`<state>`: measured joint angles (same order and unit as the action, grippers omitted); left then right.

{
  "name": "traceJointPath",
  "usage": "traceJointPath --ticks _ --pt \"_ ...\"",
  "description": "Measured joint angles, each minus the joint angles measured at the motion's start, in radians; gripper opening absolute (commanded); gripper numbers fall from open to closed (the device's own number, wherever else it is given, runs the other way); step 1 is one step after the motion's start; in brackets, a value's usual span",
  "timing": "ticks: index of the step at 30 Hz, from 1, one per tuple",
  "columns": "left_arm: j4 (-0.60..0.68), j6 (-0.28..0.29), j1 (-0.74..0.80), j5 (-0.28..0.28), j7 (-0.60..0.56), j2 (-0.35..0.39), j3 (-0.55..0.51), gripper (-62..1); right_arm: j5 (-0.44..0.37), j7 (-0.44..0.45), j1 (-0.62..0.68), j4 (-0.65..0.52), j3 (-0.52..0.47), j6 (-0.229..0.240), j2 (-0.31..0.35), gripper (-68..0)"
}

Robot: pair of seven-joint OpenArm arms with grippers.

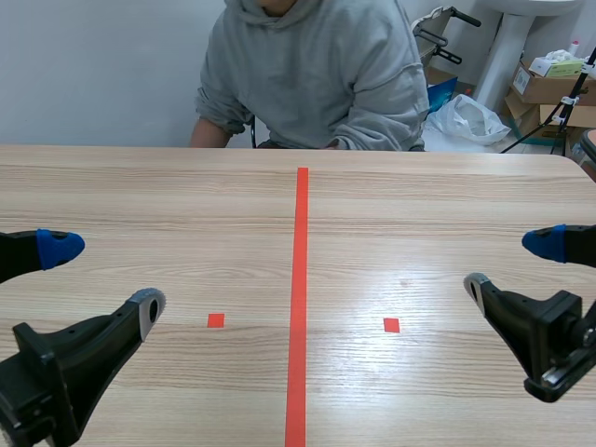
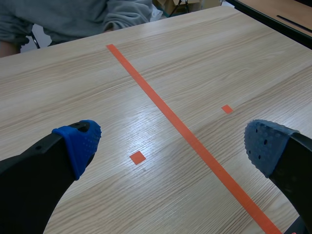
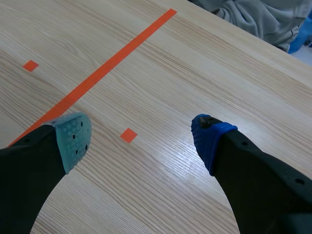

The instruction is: Do the leaf sorting experiment

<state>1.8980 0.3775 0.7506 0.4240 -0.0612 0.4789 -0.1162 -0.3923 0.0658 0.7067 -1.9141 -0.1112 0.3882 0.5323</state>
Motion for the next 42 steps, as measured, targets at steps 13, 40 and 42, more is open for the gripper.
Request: traceJointPath --ticks 13,40,42 --pt "0.000 0.000 -0.003 -0.004 0.000 0.000 0.000 1.4 0.007 -0.056 -0.006 -0.001 0.000 -0.003 -0.011 -14.4" --pt "0.000 0.000 -0.003 -0.005 0.000 0.000 0.000 1.4 0.053 -0.067 -0.006 -0.001 0.000 -0.003 -0.011 -14.4" --pt "0.000 0.000 -0.003 -0.005 0.000 0.000 0.000 1.4 0.053 -0.067 -0.006 -0.001 0.000 -0.003 -0.011 -14.4"
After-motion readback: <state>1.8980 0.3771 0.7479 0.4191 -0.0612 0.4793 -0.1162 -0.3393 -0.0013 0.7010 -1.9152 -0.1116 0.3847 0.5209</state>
